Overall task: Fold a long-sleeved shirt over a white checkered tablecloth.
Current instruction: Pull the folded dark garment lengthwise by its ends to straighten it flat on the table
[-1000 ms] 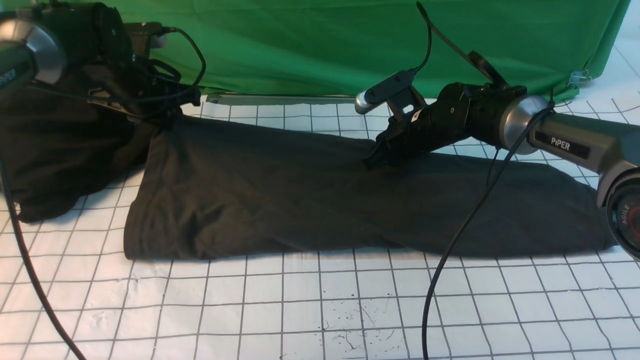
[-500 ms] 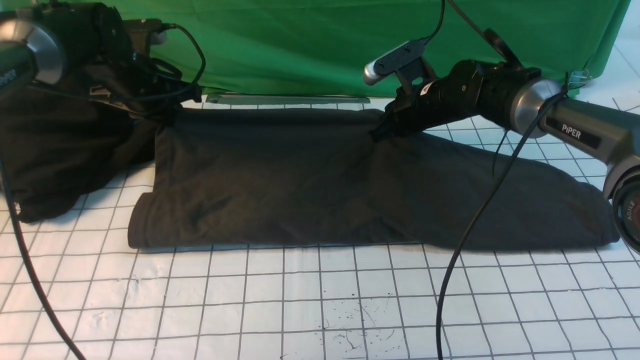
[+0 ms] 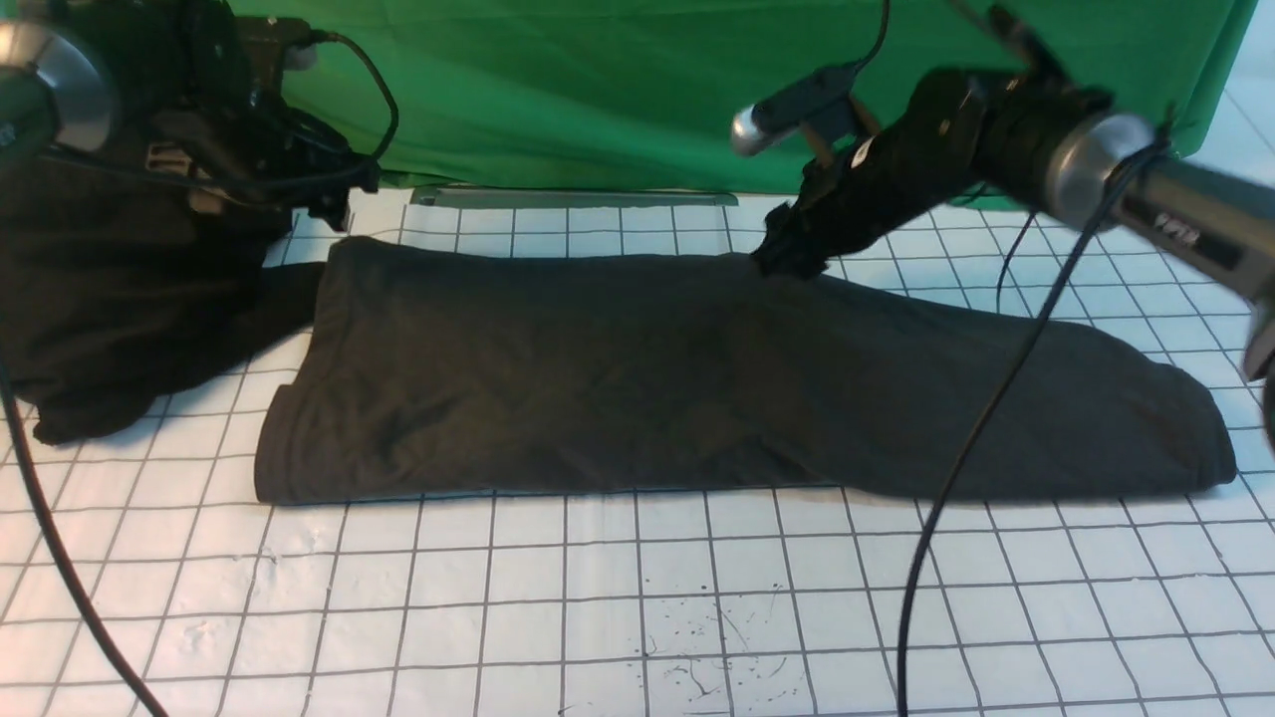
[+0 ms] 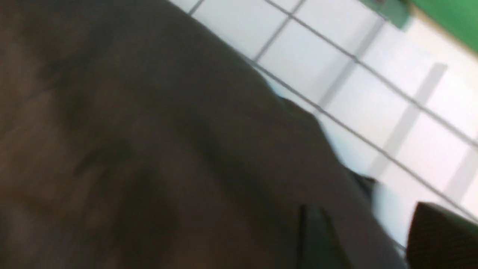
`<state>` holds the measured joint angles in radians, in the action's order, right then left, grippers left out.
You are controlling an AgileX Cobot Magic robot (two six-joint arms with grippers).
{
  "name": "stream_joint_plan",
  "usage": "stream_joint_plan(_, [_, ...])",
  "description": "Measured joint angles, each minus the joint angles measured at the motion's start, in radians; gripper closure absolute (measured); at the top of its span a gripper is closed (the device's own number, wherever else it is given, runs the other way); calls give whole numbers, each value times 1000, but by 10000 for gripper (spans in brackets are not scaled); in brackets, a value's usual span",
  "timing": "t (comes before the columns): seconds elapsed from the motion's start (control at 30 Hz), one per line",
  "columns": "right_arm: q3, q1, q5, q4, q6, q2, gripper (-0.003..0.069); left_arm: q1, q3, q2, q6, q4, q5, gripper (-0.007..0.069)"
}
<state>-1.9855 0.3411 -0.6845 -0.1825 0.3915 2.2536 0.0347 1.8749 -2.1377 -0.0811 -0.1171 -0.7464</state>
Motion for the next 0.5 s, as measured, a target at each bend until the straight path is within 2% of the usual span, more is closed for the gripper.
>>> stream_joint_plan(0.07, [-17,-16,-98,71,-25,-77,459,0,3,54,-1,25,-42,75])
stream_joint_plan(0.13, [-24,-38,-189,116,-62,-151,531,-1,5,97,17,79,-88,109])
stream_joint_plan(0.2, [-25,-53,-237,127,-81,-192,561,-1,5,124,51,140,-129,152])
stream_joint_plan(0.23, [-25,-83,-332,135,-112,-239,604,-1,5,155,102,215,-194,270])
stream_joint_plan(0.3, [-25,-123,-432,139,-139,-274,638,3,5,182,159,279,-273,429])
stream_joint_plan(0.37, [-10,-169,-489,143,-194,-311,651,15,2,205,230,333,-336,550])
stream_joint_plan(0.4, [20,-205,-504,144,-222,-333,650,27,-11,219,260,344,-359,588])
stream_joint_plan(0.5, [103,-263,-517,148,-250,-378,624,57,-86,258,291,351,-374,622])
